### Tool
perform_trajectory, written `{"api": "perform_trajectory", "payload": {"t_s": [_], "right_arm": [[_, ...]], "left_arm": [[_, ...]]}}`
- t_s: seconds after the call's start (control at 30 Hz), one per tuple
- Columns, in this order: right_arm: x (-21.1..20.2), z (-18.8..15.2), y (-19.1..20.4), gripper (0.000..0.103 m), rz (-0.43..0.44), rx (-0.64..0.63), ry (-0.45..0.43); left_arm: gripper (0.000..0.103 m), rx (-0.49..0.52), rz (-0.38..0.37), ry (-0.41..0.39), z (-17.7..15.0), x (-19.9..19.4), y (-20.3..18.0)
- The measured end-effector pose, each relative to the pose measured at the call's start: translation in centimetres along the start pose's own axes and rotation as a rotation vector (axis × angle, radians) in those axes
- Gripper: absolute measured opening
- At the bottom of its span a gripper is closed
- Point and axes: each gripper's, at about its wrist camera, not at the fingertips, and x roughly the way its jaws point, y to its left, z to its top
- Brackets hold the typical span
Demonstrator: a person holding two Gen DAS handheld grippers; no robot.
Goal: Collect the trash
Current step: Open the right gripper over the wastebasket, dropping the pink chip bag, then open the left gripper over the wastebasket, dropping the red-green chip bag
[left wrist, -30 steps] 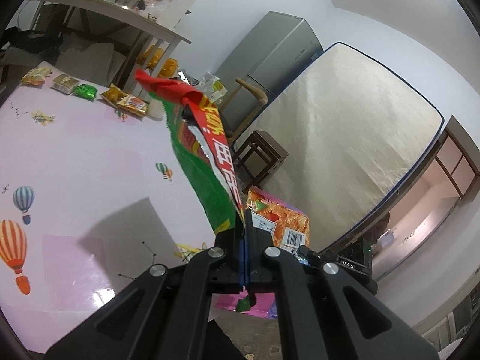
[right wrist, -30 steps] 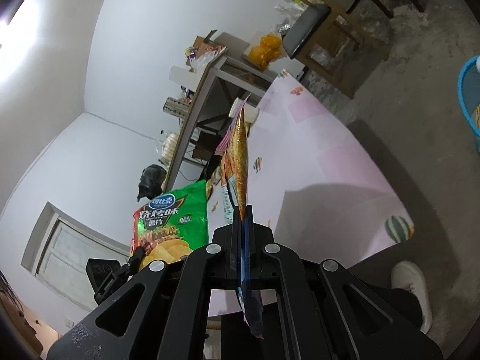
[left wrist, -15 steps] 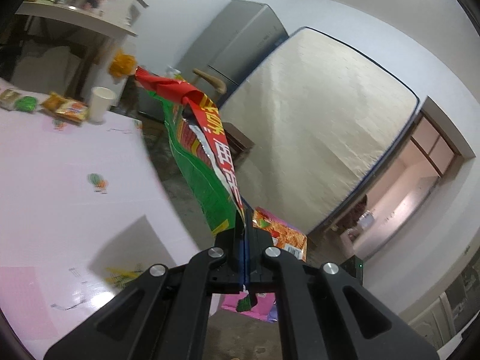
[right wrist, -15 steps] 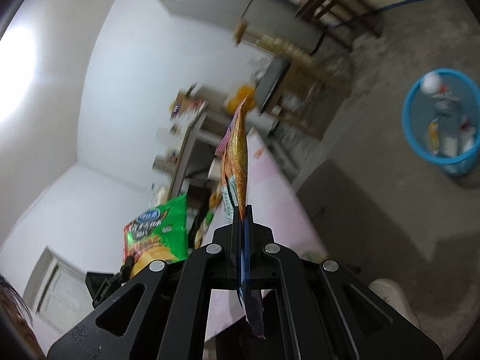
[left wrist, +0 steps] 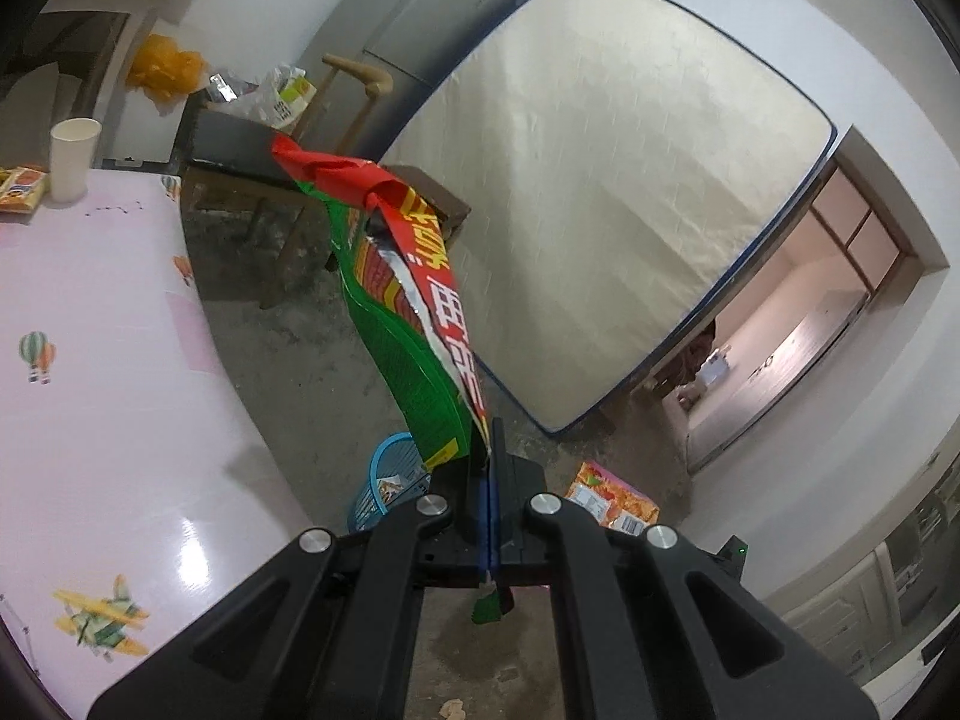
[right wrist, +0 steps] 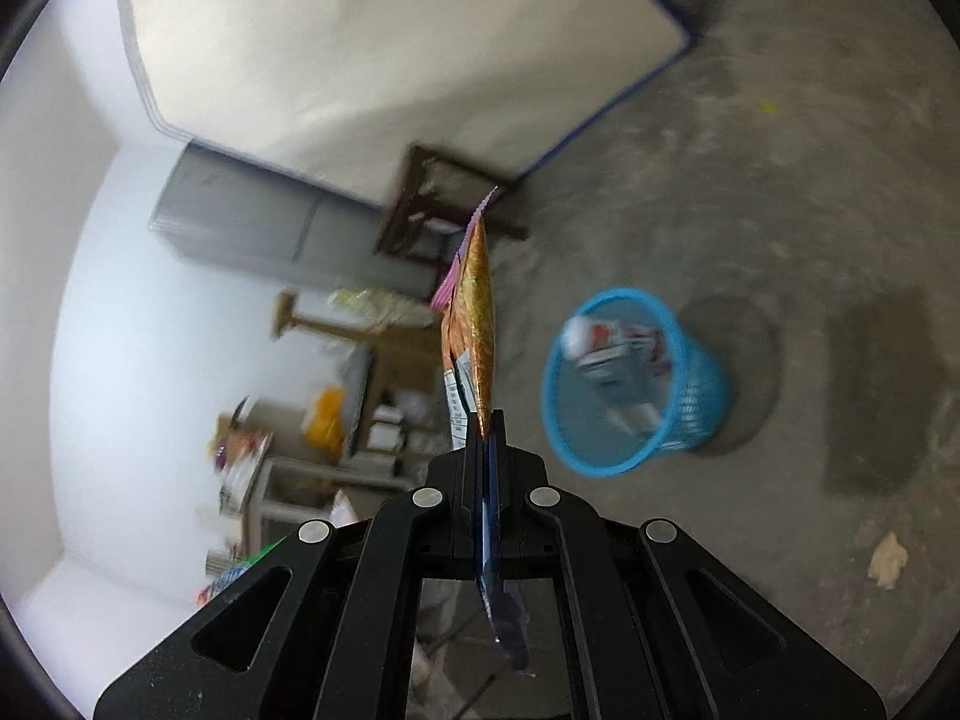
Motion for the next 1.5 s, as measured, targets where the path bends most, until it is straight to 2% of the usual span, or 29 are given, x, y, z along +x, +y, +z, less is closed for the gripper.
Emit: {"api": "perform_trajectory", "payload": {"t_s": [0.23,0.37,0.47,0.57,0.67,0.7,0.77,0.87,0.93,1.0,1.03,1.07,1.1,1.3,1.4,1.5], "right_arm": [[7.8,1.3,-3.2,0.0,-0.067,0.065,0.061],[11.4,2.0,-1.9,0.0,-0.133,-0.04,0.035],[14.5,1.8,1.6,0.0,-0.223,-0.276,0.009],[19.4,-0.1,5.6,0.0,-0.329,-0.624,0.0],[23.6,-2.7,7.0,0.0,-0.392,-0.889,0.011],[25.1,-3.8,6.9,0.0,-0.409,-0.976,0.019],[27.7,-5.4,5.8,0.0,-0.43,-1.06,0.08],[31.9,-8.6,1.7,0.001,-0.554,-1.206,0.235],[33.1,-9.3,0.2,0.006,-0.581,-1.211,0.315],[32.2,-9.4,-0.2,0.021,-0.58,-1.196,0.308],[31.4,-9.0,-0.3,0.048,-0.575,-1.169,0.293],[30.0,-8.1,-0.2,0.069,-0.562,-1.118,0.265],[29.4,-7.7,0.1,0.072,-0.545,-1.09,0.239],[20.8,-3.0,-0.5,0.072,-0.407,-0.83,0.123],[16.4,-1.8,-1.1,0.072,-0.309,-0.663,0.089],[12.5,-1.5,-2.9,0.072,-0.233,-0.517,0.066]], "left_arm": [[0.0,0.01,0.045,0.051,0.0,3.9,0.4],[0.0,0.023,0.067,0.061,0.4,5.3,0.6],[0.0,0.038,0.082,0.062,0.6,5.7,0.8],[0.0,0.043,0.094,0.064,0.8,5.8,0.9],[0.0,0.042,0.104,0.061,0.7,5.6,0.8],[0.0,0.041,0.107,0.061,0.7,5.6,0.8],[0.0,0.04,0.111,0.065,0.6,5.8,0.8],[0.0,0.036,0.117,0.076,0.4,6.2,0.5],[0.0,0.035,0.116,0.087,0.4,6.7,0.4],[0.0,0.039,0.114,0.094,0.6,7.3,0.3],[0.0,0.041,0.111,0.096,0.7,7.6,0.1],[0.0,0.043,0.106,0.098,0.8,7.9,-0.1],[0.0,0.046,0.101,0.101,0.8,8.2,-0.4],[0.0,0.056,0.061,0.134,0.7,10.6,-1.8],[0.0,0.053,0.047,0.156,0.5,12.2,-2.6],[0.0,0.047,0.057,0.208,0.2,15.5,-3.5]]}}
